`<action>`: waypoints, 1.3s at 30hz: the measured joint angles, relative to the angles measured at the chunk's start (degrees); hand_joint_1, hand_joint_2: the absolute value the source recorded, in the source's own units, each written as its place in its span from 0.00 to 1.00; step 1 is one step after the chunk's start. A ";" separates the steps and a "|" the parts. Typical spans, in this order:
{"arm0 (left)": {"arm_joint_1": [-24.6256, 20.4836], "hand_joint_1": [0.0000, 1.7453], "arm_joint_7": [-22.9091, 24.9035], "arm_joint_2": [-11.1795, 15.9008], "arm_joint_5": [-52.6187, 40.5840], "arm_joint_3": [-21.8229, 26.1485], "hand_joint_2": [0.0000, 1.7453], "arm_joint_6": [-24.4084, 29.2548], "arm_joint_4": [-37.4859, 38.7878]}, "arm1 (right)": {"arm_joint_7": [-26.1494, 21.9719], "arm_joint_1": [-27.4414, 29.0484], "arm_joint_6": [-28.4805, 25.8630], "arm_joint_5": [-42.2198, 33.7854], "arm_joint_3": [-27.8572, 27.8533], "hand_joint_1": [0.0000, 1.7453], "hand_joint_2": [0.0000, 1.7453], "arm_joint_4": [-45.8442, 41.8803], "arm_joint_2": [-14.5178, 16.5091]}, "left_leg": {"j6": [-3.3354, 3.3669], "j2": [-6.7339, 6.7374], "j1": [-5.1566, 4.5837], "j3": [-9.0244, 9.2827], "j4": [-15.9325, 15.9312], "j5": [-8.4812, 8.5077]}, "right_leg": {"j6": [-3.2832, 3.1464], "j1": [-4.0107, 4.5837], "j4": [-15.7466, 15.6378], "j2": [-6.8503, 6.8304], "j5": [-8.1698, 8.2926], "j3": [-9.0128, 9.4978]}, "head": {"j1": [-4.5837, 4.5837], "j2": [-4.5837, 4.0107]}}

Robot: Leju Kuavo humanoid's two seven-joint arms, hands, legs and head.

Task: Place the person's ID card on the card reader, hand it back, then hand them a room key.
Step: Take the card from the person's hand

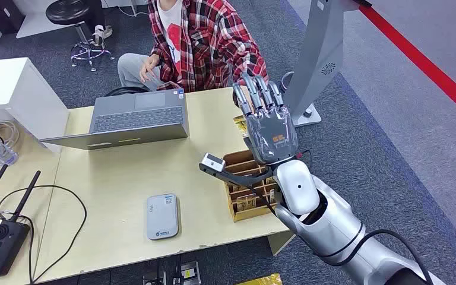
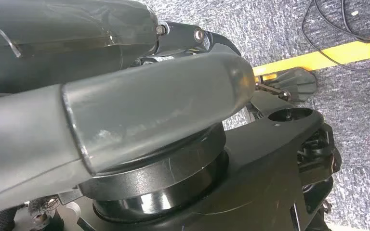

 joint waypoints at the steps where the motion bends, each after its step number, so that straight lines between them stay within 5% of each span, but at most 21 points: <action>1: 0.00 0.00 0.00 -0.01 0.00 0.00 0.00 0.01 0.00 | 0.00 -0.01 0.00 0.00 0.00 0.00 1.00 0.00 -0.01 | 0.00 0.00 0.00 0.00 0.00 0.00 | 0.00 0.00 0.00 0.00 0.00 0.00 | 0.00 0.00; 24: 0.00 0.00 0.00 -0.02 -0.13 0.00 0.00 0.02 0.02 | -0.01 -0.24 -0.18 0.04 0.00 0.00 1.00 -0.02 -0.31 | 0.00 0.00 0.00 0.00 0.00 0.00 | 0.00 0.00 0.00 0.00 0.00 0.00 | 0.00 0.00; 28: 0.00 0.00 0.00 -0.02 -0.15 0.00 0.00 0.00 0.04 | -0.39 -0.24 -0.97 0.24 -0.02 1.00 1.00 -0.02 -0.31 | 0.00 0.00 0.00 0.00 0.00 0.00 | 0.00 0.00 0.00 0.00 0.00 0.00 | 0.00 0.00; 39: 0.00 0.00 0.00 0.00 -0.31 0.00 0.00 0.00 0.05 | -1.46 -0.23 -2.25 0.46 -0.02 1.00 1.00 -0.68 -0.40 | 0.00 0.00 0.00 0.01 0.00 0.00 | 0.00 0.00 0.00 0.00 0.00 0.00 | 0.00 0.00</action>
